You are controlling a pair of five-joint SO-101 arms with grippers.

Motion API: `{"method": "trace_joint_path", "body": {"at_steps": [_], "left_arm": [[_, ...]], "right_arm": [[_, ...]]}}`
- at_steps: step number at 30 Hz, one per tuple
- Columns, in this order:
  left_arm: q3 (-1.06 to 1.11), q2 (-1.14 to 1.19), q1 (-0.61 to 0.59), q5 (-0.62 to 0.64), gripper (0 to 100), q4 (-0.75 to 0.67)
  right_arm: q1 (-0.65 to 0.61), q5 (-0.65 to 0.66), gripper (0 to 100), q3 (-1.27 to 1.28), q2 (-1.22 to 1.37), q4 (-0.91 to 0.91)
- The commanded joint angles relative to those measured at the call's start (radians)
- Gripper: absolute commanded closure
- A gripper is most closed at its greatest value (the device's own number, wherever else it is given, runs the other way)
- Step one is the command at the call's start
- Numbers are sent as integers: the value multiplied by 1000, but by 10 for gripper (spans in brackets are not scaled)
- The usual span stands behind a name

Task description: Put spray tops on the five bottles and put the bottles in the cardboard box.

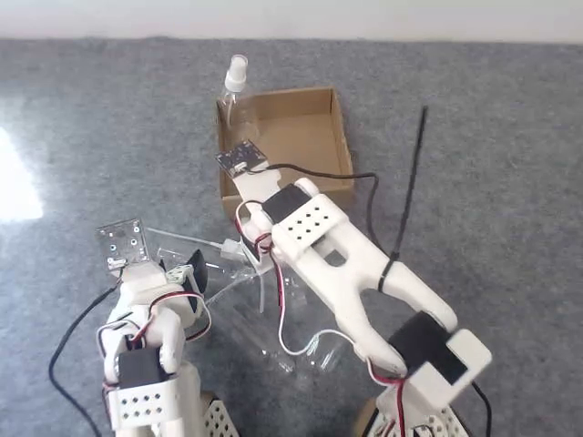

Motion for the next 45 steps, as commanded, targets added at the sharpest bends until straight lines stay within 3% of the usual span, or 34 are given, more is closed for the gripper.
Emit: {"method": "trace_joint_path", "body": {"at_steps": [1, 8, 25, 32, 45], "left_arm": [[-8, -11, 0, 12, 790, 5], [-8, -11, 0, 12, 790, 5], [-8, -11, 0, 12, 790, 5], [-8, -11, 0, 12, 790, 5], [-8, -11, 0, 12, 790, 5]], "right_arm": [[4, -2, 883, -66, -116, 64], [18, -6, 883, -68, -205, 137], [318, -21, 883, -66, -415, 143], [348, -273, 883, -66, -426, 209], [545, -583, 883, -3, -423, 197]]}}
